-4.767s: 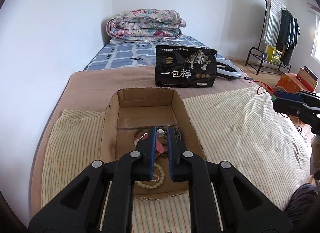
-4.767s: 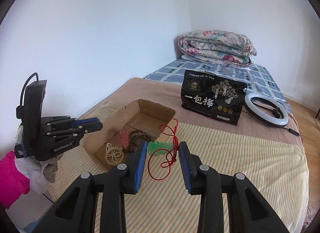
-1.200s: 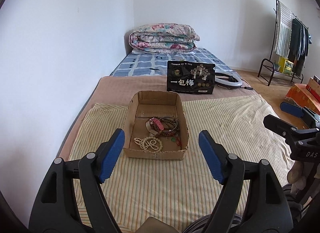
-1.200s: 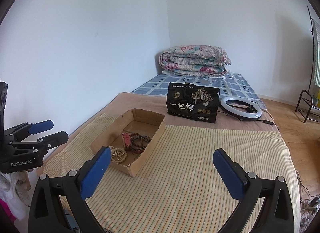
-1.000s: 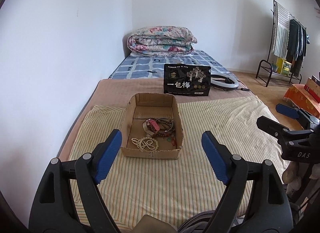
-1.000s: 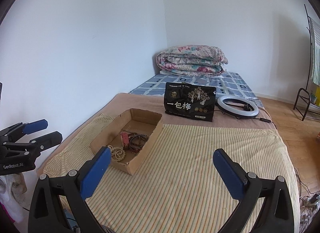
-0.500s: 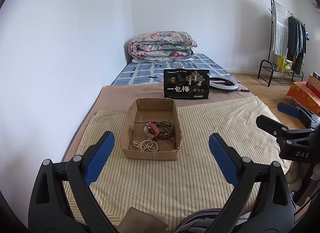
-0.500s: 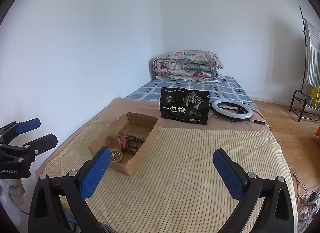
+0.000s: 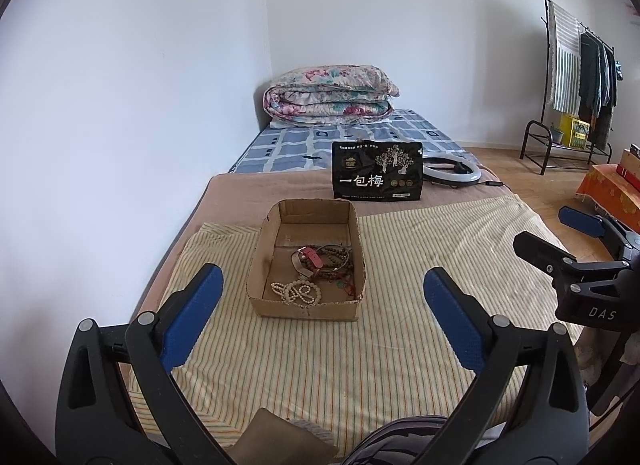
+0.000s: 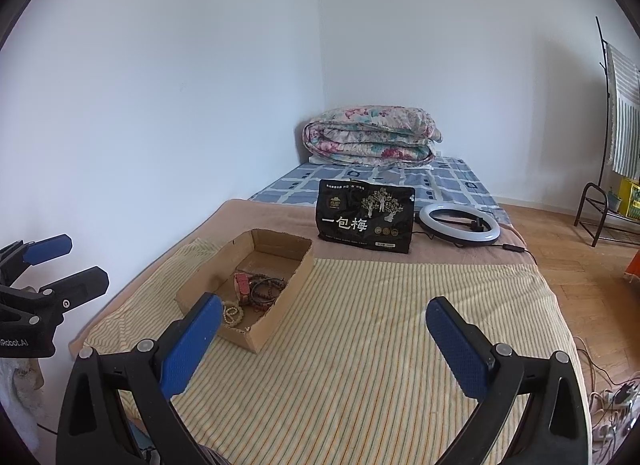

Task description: Organize jewelry

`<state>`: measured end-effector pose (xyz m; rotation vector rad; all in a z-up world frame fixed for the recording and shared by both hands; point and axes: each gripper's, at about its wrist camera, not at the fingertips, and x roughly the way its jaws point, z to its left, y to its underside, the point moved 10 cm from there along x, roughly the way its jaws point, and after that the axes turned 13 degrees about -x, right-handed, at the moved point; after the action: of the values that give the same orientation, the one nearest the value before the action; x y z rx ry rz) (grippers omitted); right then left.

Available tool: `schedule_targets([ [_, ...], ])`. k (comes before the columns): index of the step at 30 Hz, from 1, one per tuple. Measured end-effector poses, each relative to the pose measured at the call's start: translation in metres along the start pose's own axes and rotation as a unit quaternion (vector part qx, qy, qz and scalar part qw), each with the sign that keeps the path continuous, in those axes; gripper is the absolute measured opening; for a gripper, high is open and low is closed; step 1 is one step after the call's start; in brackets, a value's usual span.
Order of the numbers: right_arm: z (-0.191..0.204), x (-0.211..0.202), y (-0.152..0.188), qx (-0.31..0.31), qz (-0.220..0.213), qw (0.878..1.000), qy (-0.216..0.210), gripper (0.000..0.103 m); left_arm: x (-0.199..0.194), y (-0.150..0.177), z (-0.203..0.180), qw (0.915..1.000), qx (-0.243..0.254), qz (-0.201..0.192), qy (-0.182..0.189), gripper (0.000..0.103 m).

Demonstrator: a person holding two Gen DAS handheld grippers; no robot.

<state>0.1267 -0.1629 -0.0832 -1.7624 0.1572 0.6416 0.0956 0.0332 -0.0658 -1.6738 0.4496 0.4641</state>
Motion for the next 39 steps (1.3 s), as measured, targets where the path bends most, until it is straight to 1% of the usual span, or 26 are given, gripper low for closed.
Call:
schedule_targets([
  [15, -0.0029, -0.0058, -0.0002, 0.003, -0.002, 1.0, -0.001, 0.103, -0.005, -0.0032, -0.0029, 1.0, 0.001, -0.002, 0.0, 0.102],
  [39, -0.006, -0.0035, 0.0014, 0.006, 0.004, 1.0, -0.004, 0.103, -0.004, -0.0028, -0.0021, 1.0, 0.001, -0.001, 0.001, 0.102],
])
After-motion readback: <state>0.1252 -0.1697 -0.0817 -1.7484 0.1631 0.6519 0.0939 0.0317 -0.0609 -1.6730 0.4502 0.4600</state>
